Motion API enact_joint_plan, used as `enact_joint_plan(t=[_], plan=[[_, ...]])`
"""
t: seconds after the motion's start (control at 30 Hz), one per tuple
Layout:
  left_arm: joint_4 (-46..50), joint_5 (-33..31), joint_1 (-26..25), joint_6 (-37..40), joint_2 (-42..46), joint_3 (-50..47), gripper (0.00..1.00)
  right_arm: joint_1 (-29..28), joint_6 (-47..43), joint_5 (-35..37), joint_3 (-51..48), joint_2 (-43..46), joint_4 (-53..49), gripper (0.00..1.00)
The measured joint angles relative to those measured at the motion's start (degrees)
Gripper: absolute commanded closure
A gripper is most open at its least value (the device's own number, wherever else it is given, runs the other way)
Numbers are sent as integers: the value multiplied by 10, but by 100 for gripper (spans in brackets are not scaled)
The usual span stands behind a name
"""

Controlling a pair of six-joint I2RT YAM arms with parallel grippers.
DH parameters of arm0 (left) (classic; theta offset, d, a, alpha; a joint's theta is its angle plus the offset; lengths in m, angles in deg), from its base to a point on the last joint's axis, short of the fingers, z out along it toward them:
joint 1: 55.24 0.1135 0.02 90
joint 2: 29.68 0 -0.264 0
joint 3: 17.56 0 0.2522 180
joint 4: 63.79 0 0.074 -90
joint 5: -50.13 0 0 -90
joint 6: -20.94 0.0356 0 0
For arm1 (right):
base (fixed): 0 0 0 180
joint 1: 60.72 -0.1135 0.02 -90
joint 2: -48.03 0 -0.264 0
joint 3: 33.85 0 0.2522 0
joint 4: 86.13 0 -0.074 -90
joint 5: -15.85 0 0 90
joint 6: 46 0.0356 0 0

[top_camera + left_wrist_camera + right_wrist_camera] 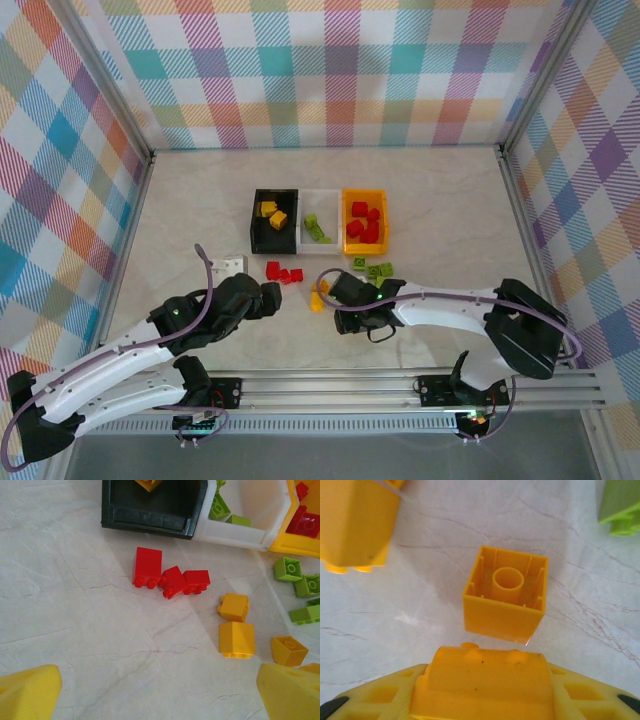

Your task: Sort the legos into containers by color

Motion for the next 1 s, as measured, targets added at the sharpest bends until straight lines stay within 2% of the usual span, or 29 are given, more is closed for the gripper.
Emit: enact_joint_plan(t=[0.17, 0.3, 0.47, 0.77, 0.87, 0.97, 1.0], plan=[[12, 1, 0, 4, 23, -1, 0, 8, -19, -2, 18, 64, -16, 57], [18, 1, 0, 4, 47, -12, 0, 44, -46, -36, 82, 51, -14, 57], [35, 1, 0, -2, 74, -30, 0, 97, -77, -88, 227, -59, 6, 58], [48, 10, 0, -13, 92, -39, 0, 135, -90, -156, 491, -303, 30, 57], [52, 14, 0, -17, 94, -39, 0, 139, -90, -159, 565, -368, 20, 51], [61, 17, 0, -19, 101, -39, 0, 146, -83, -159, 626, -416, 12, 32], [62, 17, 0, -19, 104, -39, 0, 148, -81, -159, 641, -427, 9, 28]])
